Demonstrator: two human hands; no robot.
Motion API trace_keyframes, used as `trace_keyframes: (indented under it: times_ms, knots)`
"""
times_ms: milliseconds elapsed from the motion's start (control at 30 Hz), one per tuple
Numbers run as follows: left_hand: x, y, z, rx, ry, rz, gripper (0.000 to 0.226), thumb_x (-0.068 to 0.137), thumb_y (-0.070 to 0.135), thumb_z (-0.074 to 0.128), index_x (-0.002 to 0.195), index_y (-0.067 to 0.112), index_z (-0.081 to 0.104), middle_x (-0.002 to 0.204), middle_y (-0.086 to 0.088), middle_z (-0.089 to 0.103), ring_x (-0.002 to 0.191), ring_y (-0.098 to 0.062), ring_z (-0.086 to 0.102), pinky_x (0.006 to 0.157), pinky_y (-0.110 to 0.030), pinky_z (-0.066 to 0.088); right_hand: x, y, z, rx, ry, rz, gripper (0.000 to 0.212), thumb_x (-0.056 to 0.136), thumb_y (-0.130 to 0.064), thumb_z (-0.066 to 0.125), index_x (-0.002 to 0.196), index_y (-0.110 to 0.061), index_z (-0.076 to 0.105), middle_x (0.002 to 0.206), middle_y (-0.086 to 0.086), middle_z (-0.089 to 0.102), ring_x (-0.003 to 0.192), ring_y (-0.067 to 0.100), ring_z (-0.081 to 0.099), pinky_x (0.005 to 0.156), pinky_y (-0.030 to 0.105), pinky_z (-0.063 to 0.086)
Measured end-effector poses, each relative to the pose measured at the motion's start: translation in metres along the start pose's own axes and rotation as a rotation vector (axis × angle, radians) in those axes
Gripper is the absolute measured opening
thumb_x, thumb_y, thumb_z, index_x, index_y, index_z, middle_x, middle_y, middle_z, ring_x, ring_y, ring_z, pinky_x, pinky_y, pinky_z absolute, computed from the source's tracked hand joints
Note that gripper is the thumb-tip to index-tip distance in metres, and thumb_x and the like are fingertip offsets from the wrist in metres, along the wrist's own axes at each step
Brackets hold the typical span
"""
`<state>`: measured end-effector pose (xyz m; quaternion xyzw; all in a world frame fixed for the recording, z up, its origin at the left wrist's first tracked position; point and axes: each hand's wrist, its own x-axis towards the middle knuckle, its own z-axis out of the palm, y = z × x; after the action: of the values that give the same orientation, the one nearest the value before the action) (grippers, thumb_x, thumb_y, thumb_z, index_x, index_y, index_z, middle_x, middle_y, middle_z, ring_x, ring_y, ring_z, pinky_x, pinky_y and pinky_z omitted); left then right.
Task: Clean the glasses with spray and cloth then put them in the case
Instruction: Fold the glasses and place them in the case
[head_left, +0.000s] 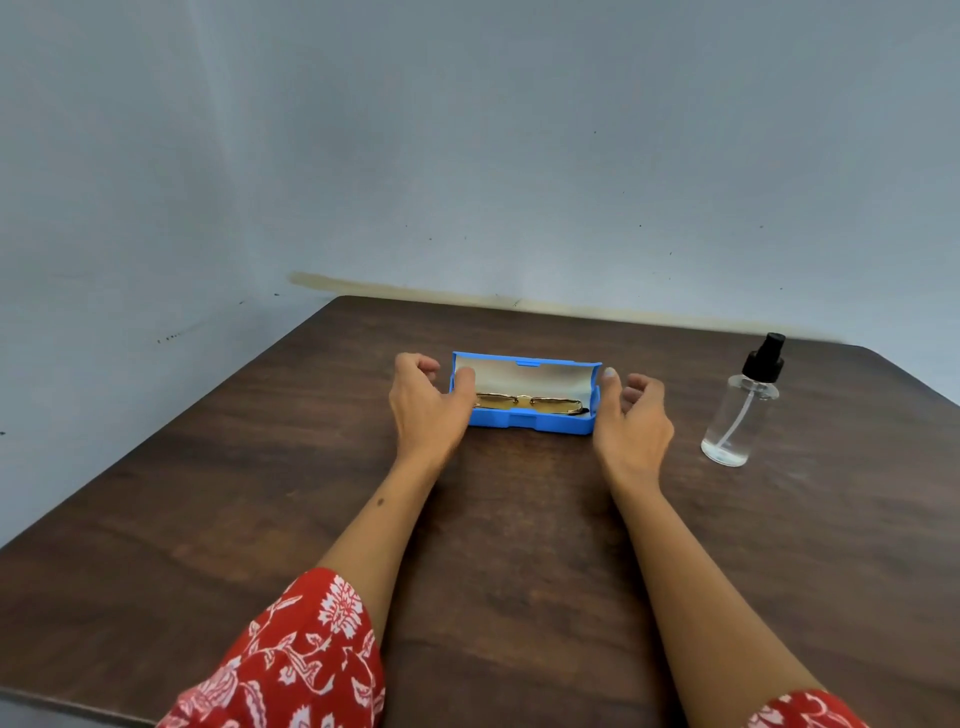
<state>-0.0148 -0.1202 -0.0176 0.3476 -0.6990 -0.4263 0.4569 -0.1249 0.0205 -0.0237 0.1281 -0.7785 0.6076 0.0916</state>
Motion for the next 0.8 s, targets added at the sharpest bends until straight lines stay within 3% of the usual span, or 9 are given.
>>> trace_keyframes:
  times_ms: [67, 133, 200, 300, 433, 667, 800]
  knots:
    - [0.0, 0.002, 0.003, -0.11, -0.045, -0.091, 0.05, 0.086, 0.044, 0.057, 0.125, 0.016, 0.042, 0.129, -0.006, 0.051, 0.12, -0.02, 0.049, 0.098, -0.034, 0.042, 0.002, 0.0, 0.001, -0.006, -0.073, -0.003, 0.058, 0.091, -0.053, 0.046, 0.132, -0.012, 0.042, 0.128, 0.011, 0.054, 0.116, 0.026, 0.052, 0.096, 0.036, 0.04]
    - [0.0, 0.003, 0.006, -0.145, -0.124, -0.15, 0.072, 0.086, 0.06, 0.047, 0.144, 0.023, 0.025, 0.144, -0.004, 0.041, 0.131, -0.021, 0.04, 0.103, -0.032, 0.031, 0.004, 0.0, 0.003, -0.018, -0.143, -0.006, 0.067, 0.087, -0.062, 0.044, 0.137, -0.018, 0.038, 0.133, 0.011, 0.051, 0.121, 0.025, 0.049, 0.097, 0.035, 0.038]
    - [0.0, 0.003, 0.009, -0.153, -0.188, -0.153, 0.079, 0.085, 0.067, 0.039, 0.149, 0.029, 0.012, 0.15, -0.002, 0.035, 0.136, -0.021, 0.034, 0.105, -0.034, 0.026, 0.006, -0.002, 0.005, -0.027, -0.178, -0.008, 0.071, 0.084, -0.068, 0.042, 0.138, -0.022, 0.038, 0.134, 0.011, 0.051, 0.124, 0.024, 0.047, 0.098, 0.036, 0.037]
    - [-0.001, 0.007, 0.015, -0.128, -0.234, -0.169, 0.082, 0.084, 0.07, 0.034, 0.149, 0.028, 0.009, 0.152, -0.001, 0.033, 0.139, -0.022, 0.03, 0.109, -0.037, 0.023, 0.006, -0.004, 0.007, -0.051, -0.202, -0.019, 0.069, 0.082, -0.072, 0.039, 0.135, -0.026, 0.043, 0.129, 0.007, 0.056, 0.122, 0.023, 0.049, 0.096, 0.035, 0.038]
    - [-0.007, 0.014, 0.028, -0.12, -0.202, -0.18, 0.078, 0.087, 0.068, 0.031, 0.148, 0.021, 0.018, 0.154, -0.002, 0.027, 0.14, -0.021, 0.027, 0.111, -0.036, 0.021, 0.007, -0.005, 0.004, -0.029, -0.207, 0.002, 0.063, 0.082, -0.072, 0.039, 0.125, -0.028, 0.051, 0.12, 0.004, 0.062, 0.112, 0.021, 0.055, 0.091, 0.035, 0.04]
    - [-0.027, 0.023, 0.049, -0.118, -0.165, -0.171, 0.065, 0.088, 0.065, 0.034, 0.131, 0.016, 0.039, 0.133, -0.006, 0.048, 0.12, -0.021, 0.046, 0.098, -0.033, 0.036, 0.01, 0.002, -0.024, -0.048, -0.056, 0.04, 0.055, 0.08, -0.074, 0.041, 0.106, -0.028, 0.055, 0.104, 0.0, 0.067, 0.09, 0.017, 0.057, 0.077, 0.032, 0.041]
    - [-0.039, 0.026, 0.055, -0.147, -0.166, -0.16, 0.057, 0.086, 0.061, 0.045, 0.121, 0.015, 0.041, 0.119, -0.004, 0.051, 0.106, -0.017, 0.048, 0.085, -0.028, 0.035, 0.005, 0.009, -0.039, -0.04, -0.02, 0.028, 0.052, 0.079, -0.069, 0.049, 0.105, -0.025, 0.053, 0.105, -0.001, 0.066, 0.092, 0.016, 0.058, 0.076, 0.03, 0.04]
